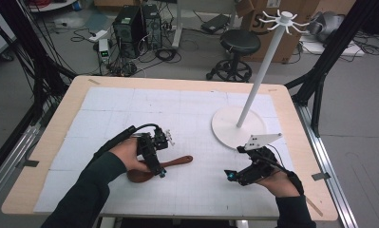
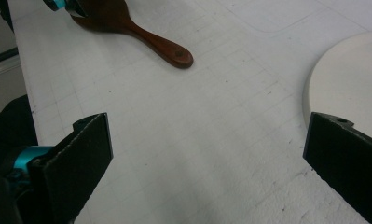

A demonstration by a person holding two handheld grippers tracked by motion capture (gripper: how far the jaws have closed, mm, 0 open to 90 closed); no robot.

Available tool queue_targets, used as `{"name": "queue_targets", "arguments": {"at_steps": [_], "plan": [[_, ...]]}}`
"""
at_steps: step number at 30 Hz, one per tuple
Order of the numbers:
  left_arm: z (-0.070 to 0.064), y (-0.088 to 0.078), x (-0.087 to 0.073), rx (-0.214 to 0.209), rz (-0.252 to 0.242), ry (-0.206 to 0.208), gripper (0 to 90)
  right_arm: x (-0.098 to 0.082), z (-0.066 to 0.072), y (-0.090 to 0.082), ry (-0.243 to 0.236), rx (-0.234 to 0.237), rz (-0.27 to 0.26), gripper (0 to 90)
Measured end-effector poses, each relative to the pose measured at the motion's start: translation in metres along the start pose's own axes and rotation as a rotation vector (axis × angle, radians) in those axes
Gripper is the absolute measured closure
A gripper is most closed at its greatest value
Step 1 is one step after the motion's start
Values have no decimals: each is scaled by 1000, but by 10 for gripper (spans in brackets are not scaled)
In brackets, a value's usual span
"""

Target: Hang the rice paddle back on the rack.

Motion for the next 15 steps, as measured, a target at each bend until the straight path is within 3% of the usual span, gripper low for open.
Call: {"name": "queue_targets", "arguments": {"at_steps": [15], "plan": [[-5,21,19,21,115,48,239,0,0,0,1,6,0,3]]}}
Point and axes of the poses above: each handheld gripper's, and its own axes: y roughly forward along the jaws, x roughly out of its top, z roughly to its left, the point moved 4 cm from there along y, roughly forward along the jaws, and after that the axes turned 13 degrees about x, right-handed, at the moved point
